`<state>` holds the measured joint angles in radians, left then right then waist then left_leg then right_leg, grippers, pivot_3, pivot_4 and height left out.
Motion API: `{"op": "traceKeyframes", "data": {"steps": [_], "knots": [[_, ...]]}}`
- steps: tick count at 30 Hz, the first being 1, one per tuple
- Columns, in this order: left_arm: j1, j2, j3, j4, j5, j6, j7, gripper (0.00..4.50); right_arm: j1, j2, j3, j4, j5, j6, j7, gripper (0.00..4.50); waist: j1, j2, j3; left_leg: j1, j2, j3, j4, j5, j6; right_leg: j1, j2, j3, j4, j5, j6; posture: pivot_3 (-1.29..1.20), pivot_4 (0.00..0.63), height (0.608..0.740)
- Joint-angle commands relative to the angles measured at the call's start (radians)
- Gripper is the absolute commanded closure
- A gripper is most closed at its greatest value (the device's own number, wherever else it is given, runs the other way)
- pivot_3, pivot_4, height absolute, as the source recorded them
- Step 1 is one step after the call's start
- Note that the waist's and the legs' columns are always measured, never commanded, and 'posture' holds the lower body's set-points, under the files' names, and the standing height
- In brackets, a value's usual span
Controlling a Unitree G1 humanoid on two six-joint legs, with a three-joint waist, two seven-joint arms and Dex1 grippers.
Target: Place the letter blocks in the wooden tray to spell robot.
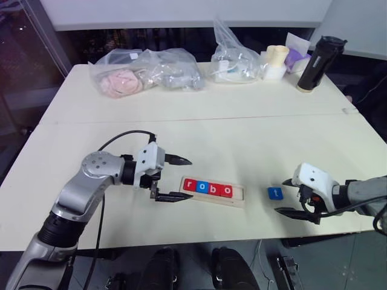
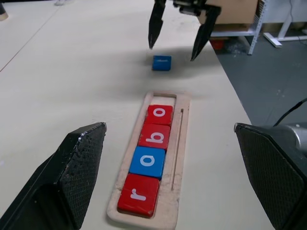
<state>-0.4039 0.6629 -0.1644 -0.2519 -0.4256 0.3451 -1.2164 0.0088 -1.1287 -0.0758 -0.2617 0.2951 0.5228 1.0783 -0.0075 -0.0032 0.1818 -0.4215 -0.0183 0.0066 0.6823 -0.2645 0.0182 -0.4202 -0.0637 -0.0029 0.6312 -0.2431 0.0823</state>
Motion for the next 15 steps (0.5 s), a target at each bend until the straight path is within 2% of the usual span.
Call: {"op": "traceKeyframes", "data": {"steps": [1,10,15], "knots": [[0.001,0.013,0.021,-0.041,-0.016,0.005,0.003,0.0,-0.039,-0.005,0.022,0.074,-0.032,-0.092,0.052,0.06,0.0,0.0,0.0,0.0,0.0,0.0,0.0,0.0,0.0,0.0,0.0,0.0,0.0,0.0,0.0,0.0,0.15,0.74],[0.001,0.028,0.025,-0.042,-0.017,0.007,0.001,0.0,-0.117,0.022,0.086,0.157,-0.085,-0.183,0.085,0.06,0.002,0.0,0.0,0.0,0.0,0.0,0.0,0.0,0.0,0.0,-0.001,0.0,0.0,0.0,0.0,0.0,0.15,0.74],[0.001,0.032,0.025,-0.042,-0.018,0.006,0.003,0.0,-0.146,0.05,0.101,0.164,-0.088,-0.169,0.086,0.06,0.002,0.001,0.0,0.0,0.0,0.0,0.0,0.0,0.0,0.0,-0.002,0.001,0.0,0.0,-0.001,0.0,0.15,0.74]]}}
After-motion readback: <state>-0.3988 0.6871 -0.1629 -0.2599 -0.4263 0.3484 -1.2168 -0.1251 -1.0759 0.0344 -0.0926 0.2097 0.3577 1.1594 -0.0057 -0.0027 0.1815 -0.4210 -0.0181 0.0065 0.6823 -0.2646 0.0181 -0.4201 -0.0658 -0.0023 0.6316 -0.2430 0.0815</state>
